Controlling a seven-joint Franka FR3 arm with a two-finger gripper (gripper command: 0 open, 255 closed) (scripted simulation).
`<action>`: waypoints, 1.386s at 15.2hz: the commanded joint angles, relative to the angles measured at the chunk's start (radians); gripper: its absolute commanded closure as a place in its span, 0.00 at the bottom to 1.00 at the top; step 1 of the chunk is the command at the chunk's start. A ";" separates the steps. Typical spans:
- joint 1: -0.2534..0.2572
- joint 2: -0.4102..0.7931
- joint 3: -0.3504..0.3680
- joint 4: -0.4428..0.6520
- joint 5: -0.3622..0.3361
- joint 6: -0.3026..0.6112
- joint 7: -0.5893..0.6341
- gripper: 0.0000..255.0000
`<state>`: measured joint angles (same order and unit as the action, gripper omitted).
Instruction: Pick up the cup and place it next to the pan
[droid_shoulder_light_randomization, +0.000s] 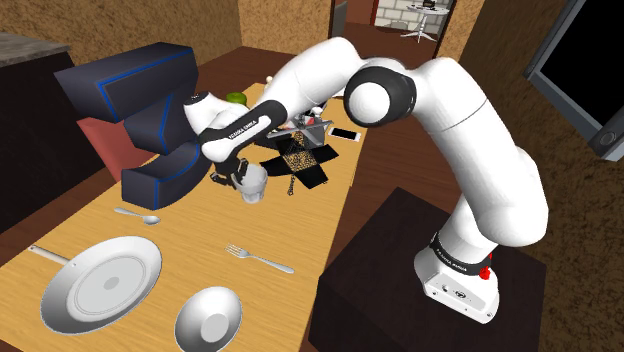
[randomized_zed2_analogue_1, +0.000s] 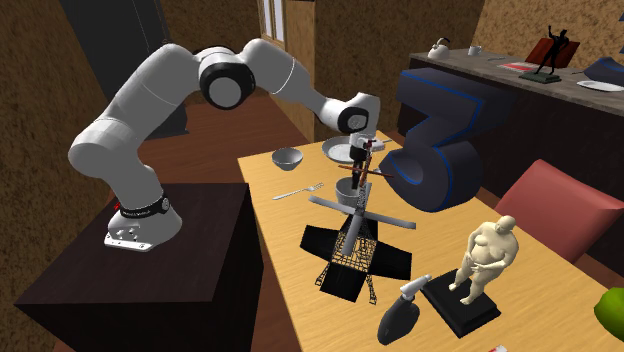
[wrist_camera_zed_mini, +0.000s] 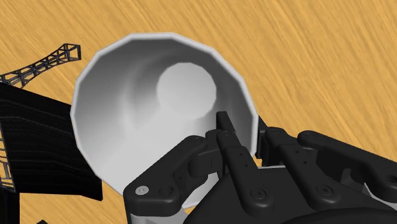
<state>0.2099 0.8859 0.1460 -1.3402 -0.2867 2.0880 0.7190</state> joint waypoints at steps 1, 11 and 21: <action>-0.002 -0.023 0.002 -0.009 0.003 -0.014 -0.003 1.00; -0.007 -0.101 0.013 -0.006 0.016 -0.095 -0.018 1.00; -0.009 -0.164 0.021 0.026 0.030 -0.187 -0.035 1.00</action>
<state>0.2012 0.7277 0.1663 -1.3166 -0.2580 1.9088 0.6848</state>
